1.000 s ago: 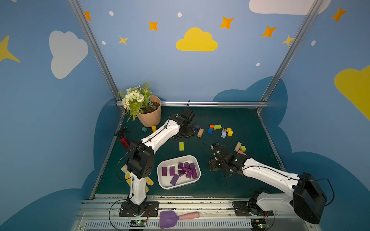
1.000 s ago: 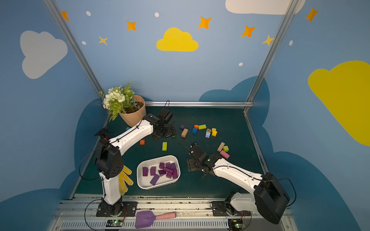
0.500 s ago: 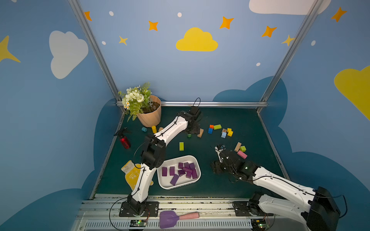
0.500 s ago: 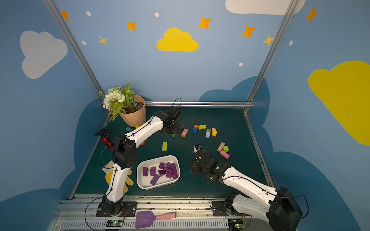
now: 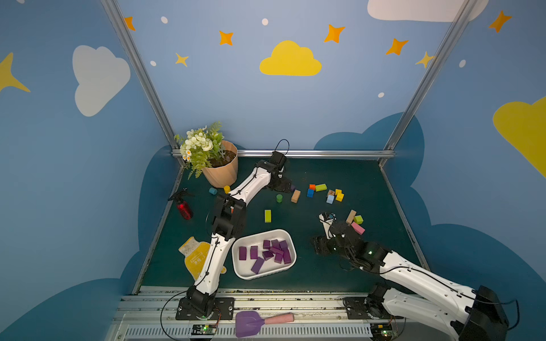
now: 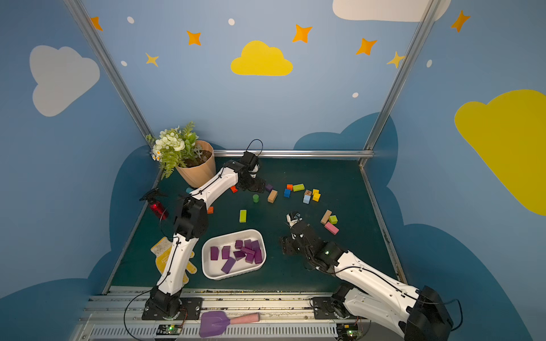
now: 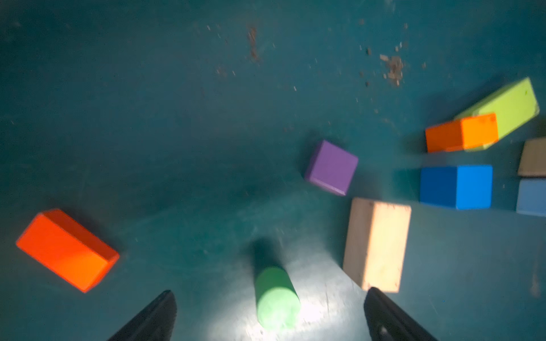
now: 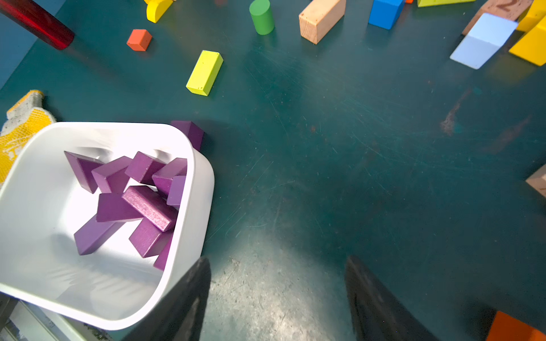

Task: Pick purple bricks into the storage bin
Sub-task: Pick up the building block from the center of the board.

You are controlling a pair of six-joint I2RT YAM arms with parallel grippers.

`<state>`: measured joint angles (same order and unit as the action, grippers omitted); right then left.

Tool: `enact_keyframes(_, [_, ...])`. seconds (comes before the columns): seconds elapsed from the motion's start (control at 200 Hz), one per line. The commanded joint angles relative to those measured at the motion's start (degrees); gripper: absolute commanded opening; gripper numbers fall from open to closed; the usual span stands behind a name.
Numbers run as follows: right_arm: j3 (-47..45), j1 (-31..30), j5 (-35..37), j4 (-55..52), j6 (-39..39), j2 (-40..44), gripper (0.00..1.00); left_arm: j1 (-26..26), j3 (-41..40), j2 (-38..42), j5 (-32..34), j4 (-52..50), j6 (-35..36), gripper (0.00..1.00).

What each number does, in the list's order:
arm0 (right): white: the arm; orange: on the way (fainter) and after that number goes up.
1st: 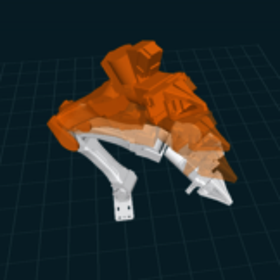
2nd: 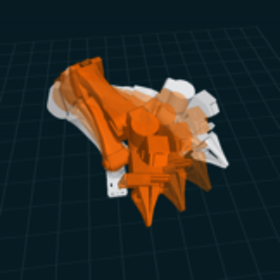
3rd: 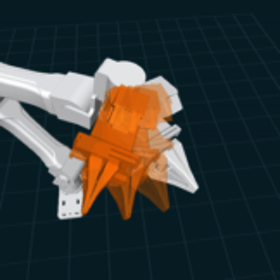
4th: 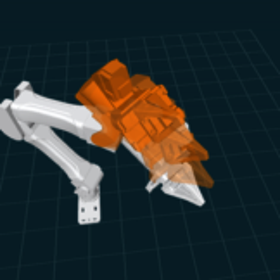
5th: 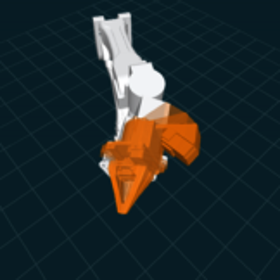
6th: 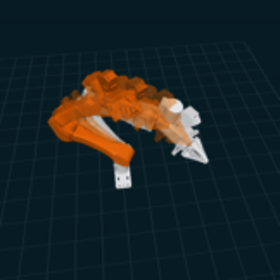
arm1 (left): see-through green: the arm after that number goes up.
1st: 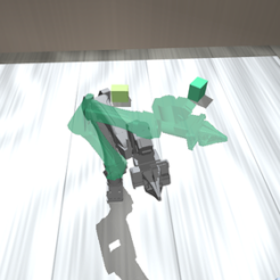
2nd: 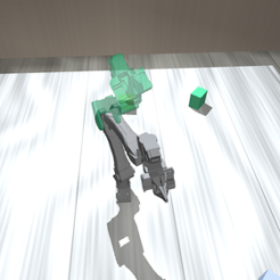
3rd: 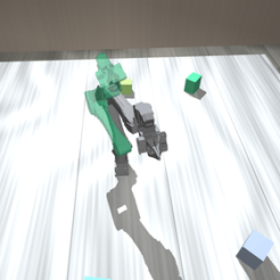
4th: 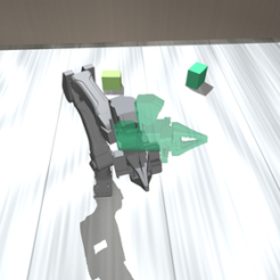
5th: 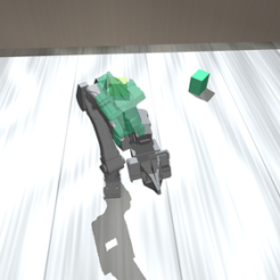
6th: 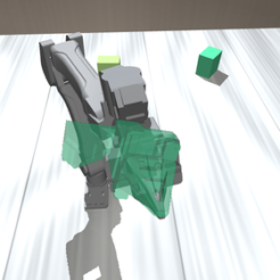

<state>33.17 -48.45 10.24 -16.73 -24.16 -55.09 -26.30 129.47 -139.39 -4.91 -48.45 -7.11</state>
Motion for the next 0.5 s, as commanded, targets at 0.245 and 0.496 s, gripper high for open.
enact_keyframes(0.245, [9.34,3.63,0.98,-0.68,4.62,-8.6,0.73,0.17,-4.64,6.45,-4.72,1.62,-3.33,0.96])
enact_keyframes(0.496, [23.58,12.52,-7.44,-4.77,8.19,-22.33,0.73,0.11,-22.66,22.32,-5.85,9.16,-8.1,0.96])
